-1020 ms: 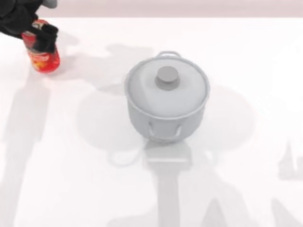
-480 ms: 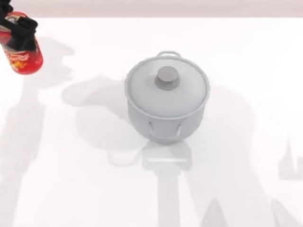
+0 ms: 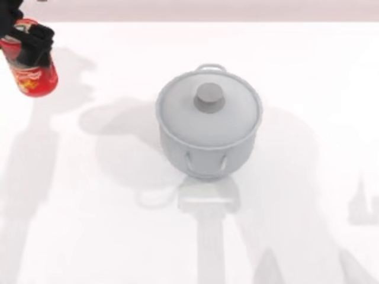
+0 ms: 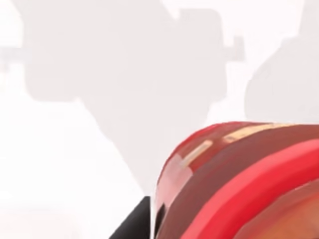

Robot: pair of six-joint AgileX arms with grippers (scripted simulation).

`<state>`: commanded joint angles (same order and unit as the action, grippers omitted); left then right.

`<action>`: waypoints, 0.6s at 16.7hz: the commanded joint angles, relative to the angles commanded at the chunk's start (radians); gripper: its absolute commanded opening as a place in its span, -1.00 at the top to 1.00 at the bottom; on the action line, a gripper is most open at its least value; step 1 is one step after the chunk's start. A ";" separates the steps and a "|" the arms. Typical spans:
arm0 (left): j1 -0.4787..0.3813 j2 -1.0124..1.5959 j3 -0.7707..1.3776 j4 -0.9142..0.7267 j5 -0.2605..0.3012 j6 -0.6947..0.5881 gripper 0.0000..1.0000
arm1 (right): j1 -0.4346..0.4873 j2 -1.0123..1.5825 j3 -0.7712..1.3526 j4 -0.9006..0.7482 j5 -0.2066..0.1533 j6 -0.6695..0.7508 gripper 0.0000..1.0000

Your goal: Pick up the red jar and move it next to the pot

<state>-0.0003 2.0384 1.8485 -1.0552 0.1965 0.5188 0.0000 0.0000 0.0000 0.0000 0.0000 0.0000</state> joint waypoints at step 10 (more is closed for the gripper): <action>-0.262 -0.161 -0.374 0.244 -0.244 -0.659 1.00 | 0.000 0.000 0.000 0.000 0.000 0.000 -1.00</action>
<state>-0.2620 1.8779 1.4746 -0.8112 -0.0477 -0.1398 0.0000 0.0000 0.0000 0.0000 0.0000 0.0000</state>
